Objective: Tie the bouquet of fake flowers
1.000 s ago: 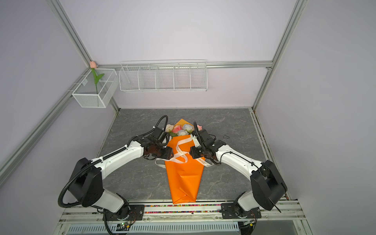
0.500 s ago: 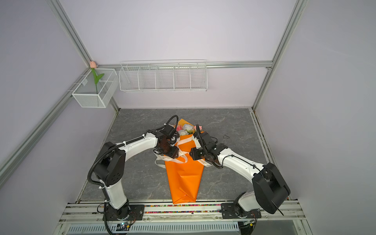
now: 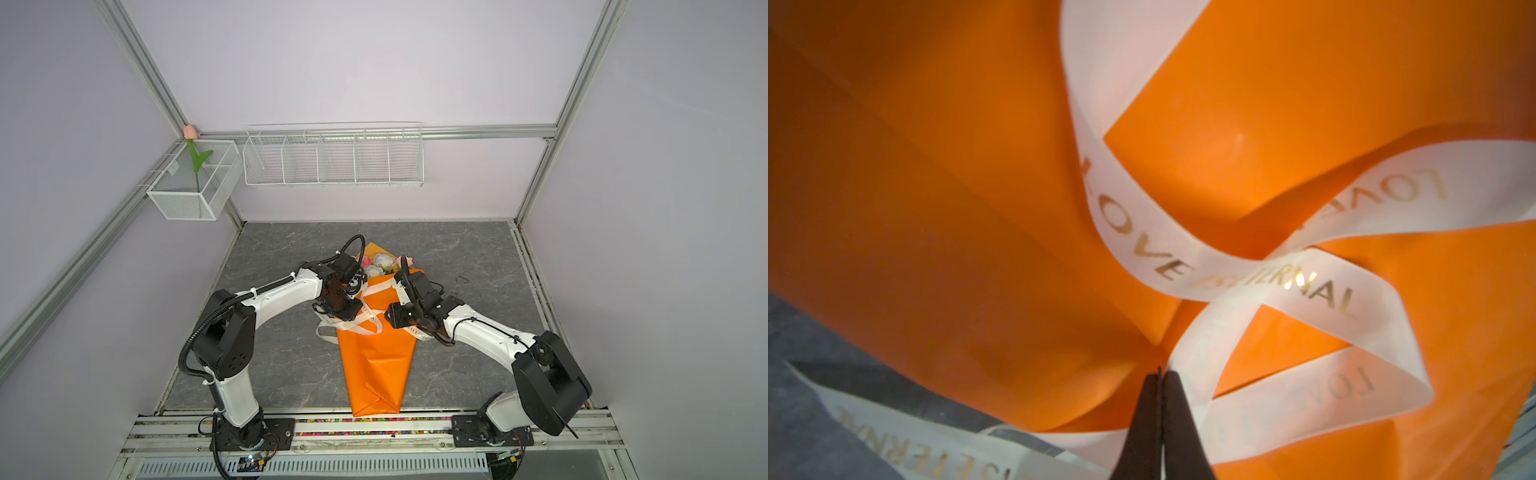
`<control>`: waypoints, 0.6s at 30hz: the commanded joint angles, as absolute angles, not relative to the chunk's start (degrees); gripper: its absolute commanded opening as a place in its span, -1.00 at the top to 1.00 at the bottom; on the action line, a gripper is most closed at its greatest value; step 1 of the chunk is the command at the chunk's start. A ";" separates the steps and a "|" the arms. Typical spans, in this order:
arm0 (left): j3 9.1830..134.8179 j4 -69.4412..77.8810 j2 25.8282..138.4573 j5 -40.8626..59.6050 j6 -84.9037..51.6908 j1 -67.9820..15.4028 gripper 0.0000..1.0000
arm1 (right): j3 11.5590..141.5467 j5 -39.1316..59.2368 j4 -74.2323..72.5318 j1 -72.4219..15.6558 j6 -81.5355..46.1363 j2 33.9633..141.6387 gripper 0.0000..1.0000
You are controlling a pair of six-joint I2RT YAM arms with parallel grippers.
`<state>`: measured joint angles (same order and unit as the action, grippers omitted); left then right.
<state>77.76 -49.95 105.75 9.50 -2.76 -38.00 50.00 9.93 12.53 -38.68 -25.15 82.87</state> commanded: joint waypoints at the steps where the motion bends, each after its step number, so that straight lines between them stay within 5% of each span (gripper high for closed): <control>1: 80.49 -53.13 102.83 9.92 -1.82 -38.32 1.00 | 50.01 11.25 10.37 -39.50 -25.64 84.32 0.25; 16: 80.49 -54.54 95.45 15.48 -3.51 -38.32 1.00 | 53.08 10.26 10.32 -40.74 -15.78 83.50 0.19; 18: 80.60 -54.61 95.25 14.95 -3.94 -38.32 1.00 | 51.32 4.09 9.55 -42.86 -10.42 81.38 0.19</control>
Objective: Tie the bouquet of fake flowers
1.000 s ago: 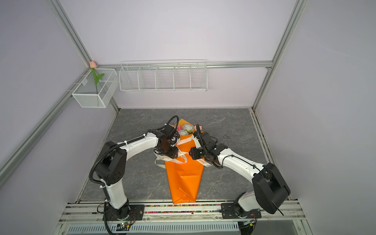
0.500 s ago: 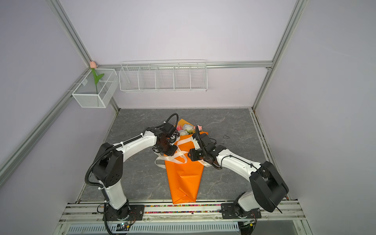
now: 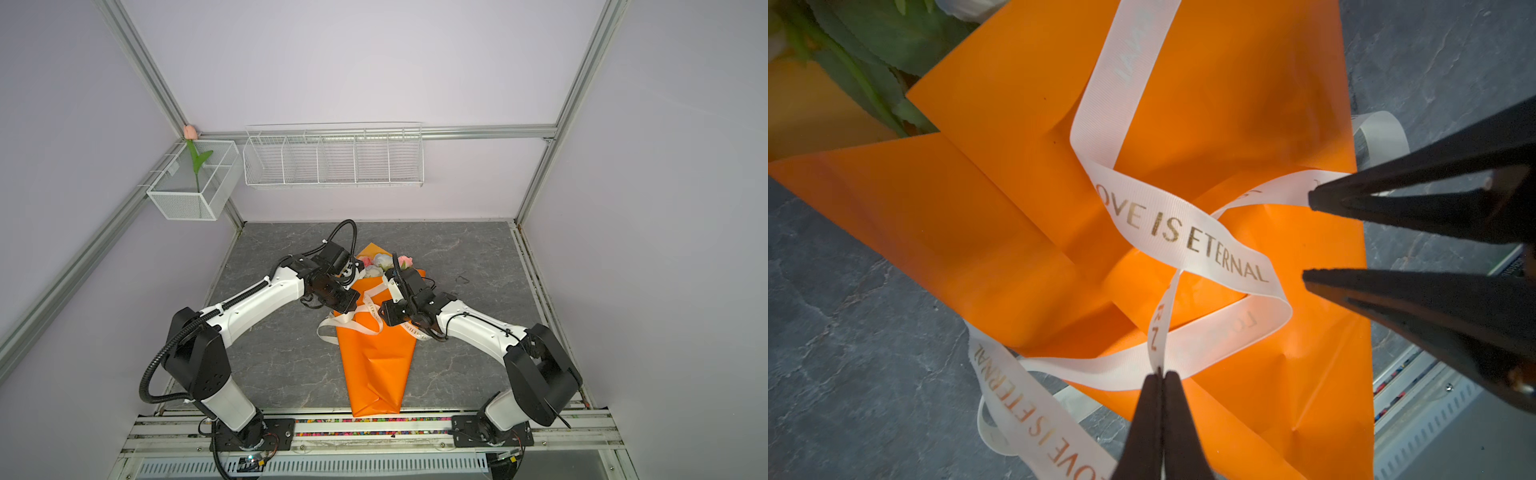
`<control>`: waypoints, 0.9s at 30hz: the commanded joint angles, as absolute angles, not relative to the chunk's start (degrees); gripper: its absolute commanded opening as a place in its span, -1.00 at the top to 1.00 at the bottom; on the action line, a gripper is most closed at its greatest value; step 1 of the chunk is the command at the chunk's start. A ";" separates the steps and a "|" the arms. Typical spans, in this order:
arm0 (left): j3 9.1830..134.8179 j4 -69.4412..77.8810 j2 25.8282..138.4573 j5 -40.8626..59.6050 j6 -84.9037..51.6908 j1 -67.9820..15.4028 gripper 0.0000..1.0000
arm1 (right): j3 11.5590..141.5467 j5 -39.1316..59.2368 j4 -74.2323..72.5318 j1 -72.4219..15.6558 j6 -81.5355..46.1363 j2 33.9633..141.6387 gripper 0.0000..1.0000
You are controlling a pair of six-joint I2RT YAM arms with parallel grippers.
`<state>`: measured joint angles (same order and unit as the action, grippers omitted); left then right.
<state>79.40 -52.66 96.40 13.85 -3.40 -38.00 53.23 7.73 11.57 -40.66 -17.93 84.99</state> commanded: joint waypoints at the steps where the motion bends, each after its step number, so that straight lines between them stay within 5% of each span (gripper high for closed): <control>1: 80.78 -54.77 95.18 14.82 -4.02 -38.32 1.00 | 49.90 1.97 8.78 -43.52 -7.62 80.35 0.19; 9: 80.87 -53.60 93.27 16.66 -4.49 -38.32 1.00 | 43.64 -4.72 -1.04 -42.76 15.18 78.12 -0.03; 16: 80.50 -52.75 93.67 16.83 -4.94 -38.32 1.00 | 49.91 12.62 1.66 -40.67 22.93 84.11 -0.07; 27: 80.48 -52.37 93.09 16.94 -5.27 -38.32 1.00 | 55.78 16.90 4.02 -37.26 32.71 91.60 -0.10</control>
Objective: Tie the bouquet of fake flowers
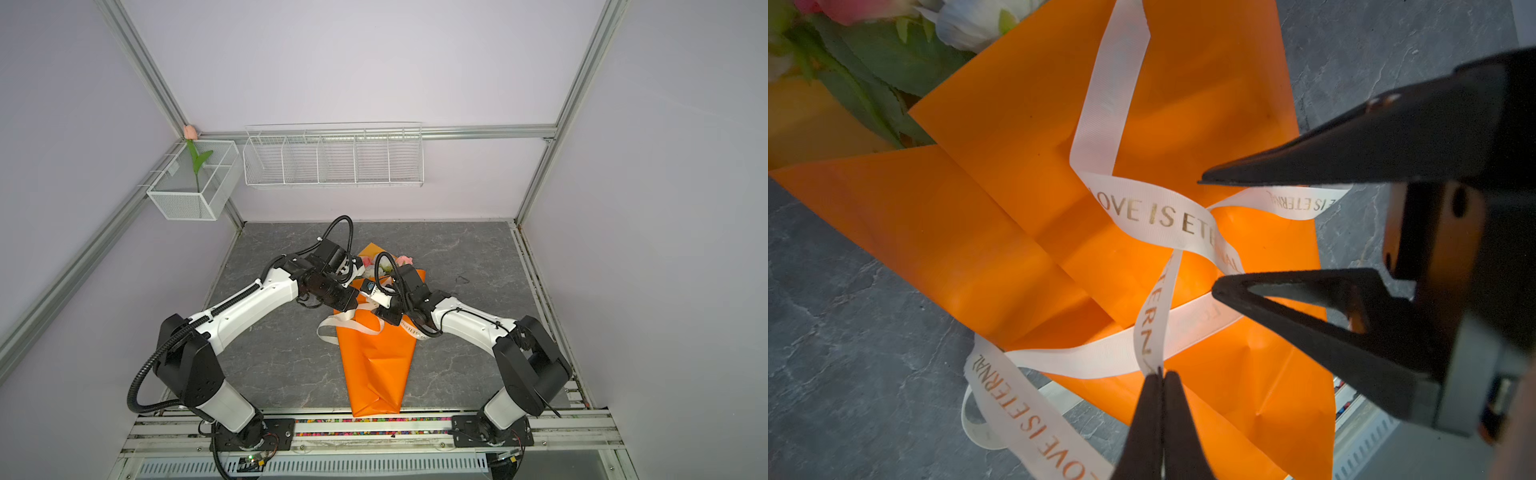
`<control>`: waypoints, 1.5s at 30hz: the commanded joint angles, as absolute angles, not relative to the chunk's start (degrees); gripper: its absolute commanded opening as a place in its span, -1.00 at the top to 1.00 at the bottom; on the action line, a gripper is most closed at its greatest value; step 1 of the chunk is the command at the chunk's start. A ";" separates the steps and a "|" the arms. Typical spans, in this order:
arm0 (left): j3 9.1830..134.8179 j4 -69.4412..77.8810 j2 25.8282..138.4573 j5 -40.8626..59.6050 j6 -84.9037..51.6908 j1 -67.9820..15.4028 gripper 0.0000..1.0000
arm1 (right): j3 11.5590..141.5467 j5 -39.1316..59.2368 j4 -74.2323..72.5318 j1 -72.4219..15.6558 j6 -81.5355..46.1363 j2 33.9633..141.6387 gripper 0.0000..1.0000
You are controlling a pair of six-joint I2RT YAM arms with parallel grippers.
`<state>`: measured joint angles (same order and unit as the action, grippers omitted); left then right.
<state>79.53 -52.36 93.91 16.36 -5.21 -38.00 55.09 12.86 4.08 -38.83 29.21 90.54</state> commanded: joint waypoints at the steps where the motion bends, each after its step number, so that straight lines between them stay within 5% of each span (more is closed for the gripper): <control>1: 80.38 -52.38 93.15 16.89 -5.25 -38.32 1.00 | 55.72 19.25 3.69 -36.27 31.52 91.75 -0.10; 17: 76.98 -50.71 93.01 18.07 -6.85 -38.34 0.92 | 53.65 21.05 0.89 -36.92 27.28 89.57 -0.13; 23: 68.03 -44.35 92.79 18.53 -6.28 -38.32 -0.05 | 50.71 20.25 -0.02 -37.27 23.29 84.88 -0.13; 27: 66.90 -39.81 95.15 20.30 -6.33 -38.34 -0.10 | 46.91 19.54 -3.08 -37.45 19.63 83.35 -0.14; 37: 70.69 -38.12 102.96 18.72 -5.10 -38.32 -0.08 | 44.12 16.45 -5.65 -38.62 15.45 82.48 -0.13; 45: 71.36 -40.54 102.90 19.61 -3.95 -38.32 0.78 | 44.51 14.57 -6.80 -39.53 14.03 84.75 -0.13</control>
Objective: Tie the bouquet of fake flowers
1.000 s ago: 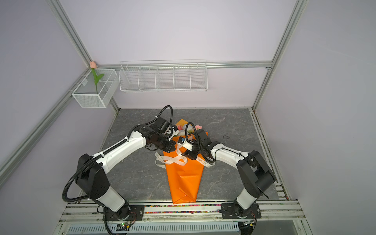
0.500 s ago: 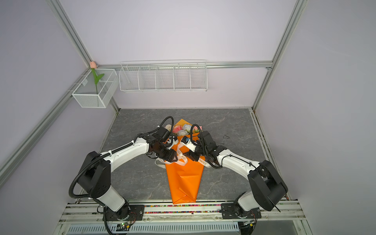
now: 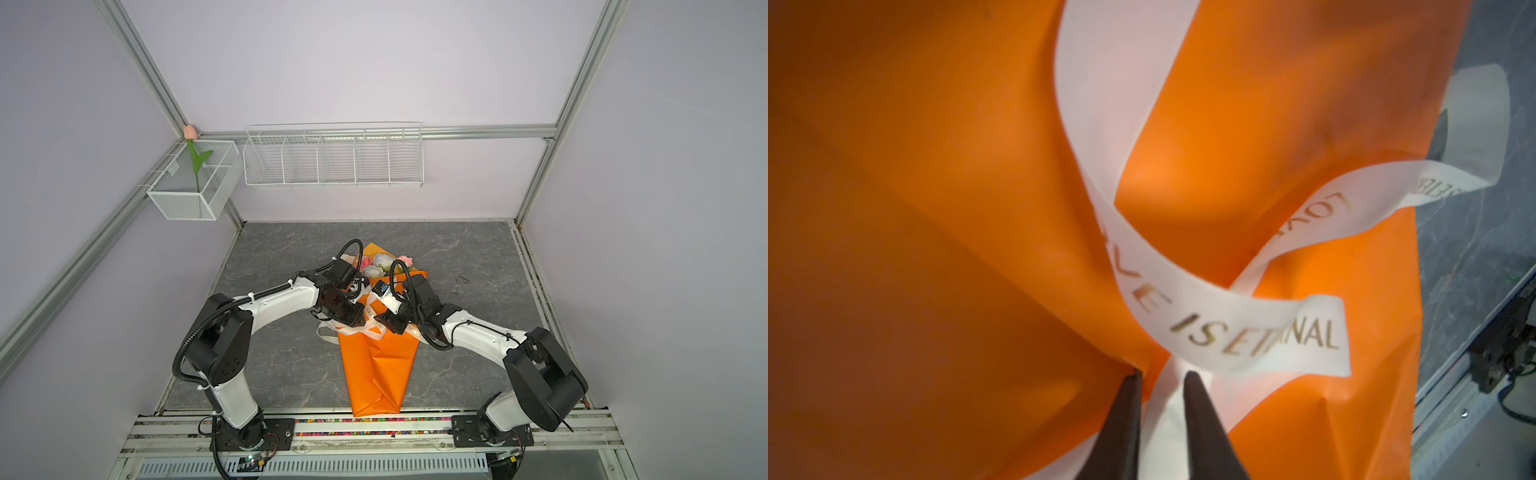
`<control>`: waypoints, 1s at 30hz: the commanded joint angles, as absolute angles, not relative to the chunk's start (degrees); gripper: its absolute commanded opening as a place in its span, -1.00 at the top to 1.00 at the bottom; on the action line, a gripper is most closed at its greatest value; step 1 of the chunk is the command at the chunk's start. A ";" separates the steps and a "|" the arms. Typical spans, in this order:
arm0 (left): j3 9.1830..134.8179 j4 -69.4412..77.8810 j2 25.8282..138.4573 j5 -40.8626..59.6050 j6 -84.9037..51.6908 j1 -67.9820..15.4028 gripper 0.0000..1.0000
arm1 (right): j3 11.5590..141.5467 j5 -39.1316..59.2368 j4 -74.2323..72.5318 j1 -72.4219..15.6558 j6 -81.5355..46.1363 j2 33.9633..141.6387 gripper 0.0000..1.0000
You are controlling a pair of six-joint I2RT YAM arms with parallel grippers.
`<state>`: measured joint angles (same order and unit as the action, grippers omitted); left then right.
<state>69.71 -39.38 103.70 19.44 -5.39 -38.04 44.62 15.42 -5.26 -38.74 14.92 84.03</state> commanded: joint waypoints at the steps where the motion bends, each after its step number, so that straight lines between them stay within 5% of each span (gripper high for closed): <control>1: 71.37 -40.85 102.35 19.55 -3.87 -38.32 0.86 | 44.98 14.25 -6.19 -39.85 14.54 85.39 -0.13; 3: 71.28 -41.48 101.30 19.81 -3.57 -38.32 1.00 | 45.90 13.64 -4.75 -40.41 15.77 86.58 -0.14; 19: 68.82 -42.36 96.12 19.00 -3.62 -38.14 1.00 | 48.45 13.26 -1.14 -41.04 12.26 94.04 -0.12; 25: 67.51 -41.88 93.96 19.95 -3.96 -37.44 1.00 | 49.62 13.02 -2.86 -41.31 11.02 94.58 0.09; 30: 66.00 -40.91 91.53 19.45 -4.97 -37.27 1.00 | 51.51 13.62 -2.25 -41.74 11.59 94.02 0.68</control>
